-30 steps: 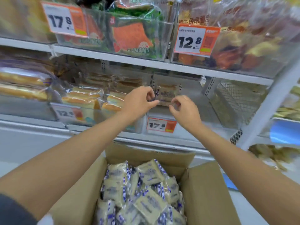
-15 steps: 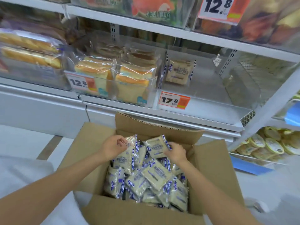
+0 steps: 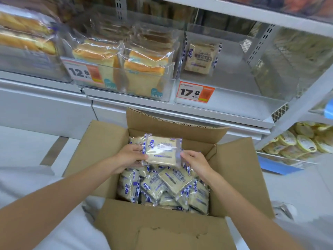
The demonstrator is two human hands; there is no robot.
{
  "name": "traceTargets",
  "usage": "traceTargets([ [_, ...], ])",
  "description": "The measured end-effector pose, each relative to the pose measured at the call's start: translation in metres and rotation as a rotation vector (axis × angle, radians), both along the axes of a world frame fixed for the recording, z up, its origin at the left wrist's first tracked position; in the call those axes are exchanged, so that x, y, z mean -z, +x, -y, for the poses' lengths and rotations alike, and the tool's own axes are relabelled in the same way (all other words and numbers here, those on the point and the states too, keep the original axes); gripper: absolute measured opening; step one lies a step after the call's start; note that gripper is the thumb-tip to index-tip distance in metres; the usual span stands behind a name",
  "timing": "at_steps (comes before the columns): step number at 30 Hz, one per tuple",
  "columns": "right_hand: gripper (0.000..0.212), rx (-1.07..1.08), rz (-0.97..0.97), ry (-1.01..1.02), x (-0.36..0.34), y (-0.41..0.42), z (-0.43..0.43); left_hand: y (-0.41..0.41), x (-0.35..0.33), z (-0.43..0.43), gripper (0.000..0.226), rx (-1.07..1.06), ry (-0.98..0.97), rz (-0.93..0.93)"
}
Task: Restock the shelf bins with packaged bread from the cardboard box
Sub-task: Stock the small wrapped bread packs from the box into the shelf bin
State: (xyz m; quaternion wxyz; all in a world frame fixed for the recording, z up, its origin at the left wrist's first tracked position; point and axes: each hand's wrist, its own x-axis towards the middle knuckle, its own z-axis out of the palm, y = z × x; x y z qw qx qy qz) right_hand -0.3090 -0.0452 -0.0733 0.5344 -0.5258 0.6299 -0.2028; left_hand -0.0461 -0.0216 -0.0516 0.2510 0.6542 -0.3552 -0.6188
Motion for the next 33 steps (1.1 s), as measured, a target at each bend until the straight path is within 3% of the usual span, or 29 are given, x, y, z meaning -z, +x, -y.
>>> traceTargets([
  [2, 0.018, -0.076, -0.202, -0.047, 0.012, -0.003, -0.003, 0.011, 0.005, -0.004, 0.066, -0.014, 0.030, -0.034],
  [5, 0.030, -0.390, -0.736, 0.033, 0.027, 0.003, -0.014, 0.023, 0.012, -0.010, 0.058, 0.001, 0.055, -0.061],
  [6, 0.033, -0.440, -0.809, 0.056, 0.033, 0.005, -0.016, 0.026, 0.013, -0.013, 0.056, 0.001, 0.064, -0.076],
  [7, 0.034, -0.443, -0.808, 0.073, 0.035, 0.007, -0.018, 0.028, 0.014, -0.015, 0.055, -0.001, 0.071, -0.089],
  [11, 0.023, -0.293, -0.496, 0.066, 0.015, -0.001, -0.011, 0.029, 0.009, -0.017, 0.038, -0.060, 0.050, -0.068],
  [15, 0.039, -0.223, -0.244, -0.082, -0.029, -0.020, 0.004, 0.025, -0.005, -0.015, 0.030, -0.127, -0.023, -0.007],
  [18, 0.043, -0.308, -0.101, -0.100, -0.063, -0.009, 0.011, 0.009, -0.025, -0.013, 0.029, -0.056, -0.099, -0.032],
  [20, 0.054, -0.372, -0.104, -0.154, -0.079, 0.009, 0.015, -0.007, -0.044, -0.012, 0.027, -0.007, -0.174, -0.059],
  [22, 0.078, -0.399, -0.128, -0.229, -0.090, 0.024, 0.017, -0.019, -0.062, -0.010, 0.027, -0.011, -0.241, -0.097],
  [25, 0.103, -0.438, -0.197, -0.336, -0.109, 0.035, 0.019, -0.026, -0.090, -0.008, 0.025, 0.005, -0.364, -0.032],
  [31, 0.106, -0.424, -0.313, -0.531, -0.158, 0.028, 0.024, -0.025, -0.136, -0.003, 0.021, 0.150, -0.437, 0.000],
  [33, 0.099, -0.469, -0.443, -0.642, -0.171, 0.028, 0.025, -0.029, -0.142, -0.007, 0.041, 0.260, -0.483, 0.078],
])
